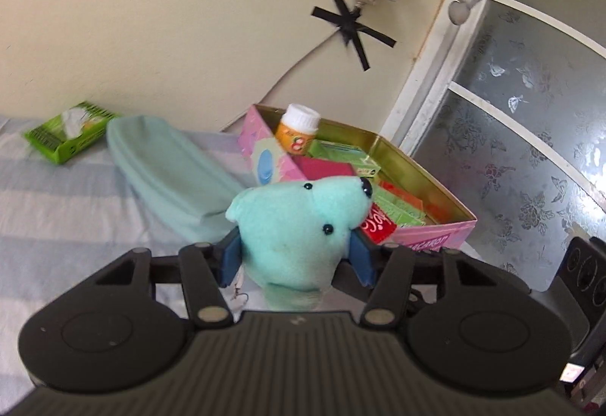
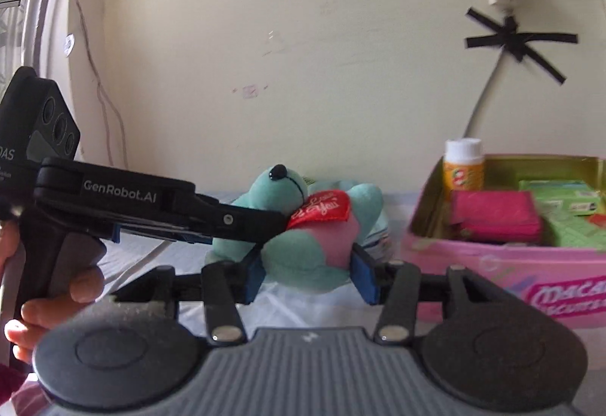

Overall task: Organize objects
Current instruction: 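Lower the teddy bear into the pink tin and open the gripper, then move the right gripper to the teal zippered pouch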

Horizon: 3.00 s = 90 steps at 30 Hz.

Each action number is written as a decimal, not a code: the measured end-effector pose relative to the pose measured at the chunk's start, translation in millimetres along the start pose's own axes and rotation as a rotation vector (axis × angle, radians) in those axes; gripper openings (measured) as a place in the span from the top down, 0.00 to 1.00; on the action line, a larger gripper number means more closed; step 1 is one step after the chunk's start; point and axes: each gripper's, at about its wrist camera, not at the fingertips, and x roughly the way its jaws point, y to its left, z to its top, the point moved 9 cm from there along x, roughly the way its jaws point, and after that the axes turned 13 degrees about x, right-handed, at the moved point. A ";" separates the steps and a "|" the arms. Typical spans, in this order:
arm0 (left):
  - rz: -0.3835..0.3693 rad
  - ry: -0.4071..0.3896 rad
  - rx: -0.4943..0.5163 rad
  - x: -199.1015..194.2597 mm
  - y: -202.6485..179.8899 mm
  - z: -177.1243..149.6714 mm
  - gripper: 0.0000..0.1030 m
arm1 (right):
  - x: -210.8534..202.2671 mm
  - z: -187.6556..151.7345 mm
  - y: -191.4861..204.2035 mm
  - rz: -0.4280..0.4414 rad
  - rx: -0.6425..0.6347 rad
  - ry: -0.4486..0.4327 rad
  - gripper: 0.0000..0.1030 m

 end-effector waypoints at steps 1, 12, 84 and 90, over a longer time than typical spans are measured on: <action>-0.012 -0.009 0.021 10.6 -10.2 9.8 0.42 | -3.9 7.1 -9.3 -0.026 0.007 -0.029 0.55; 0.158 0.006 0.171 121.0 -65.7 44.2 0.28 | -2.0 44.9 -134.1 -0.460 0.060 -0.236 0.10; 0.671 0.149 -0.141 -24.8 179.6 -61.0 0.23 | 151.8 -48.5 42.3 -0.254 -0.263 0.248 0.67; 0.669 0.150 -0.141 -24.9 179.7 -60.6 0.23 | 99.3 -66.0 48.3 -0.196 -0.334 0.249 0.67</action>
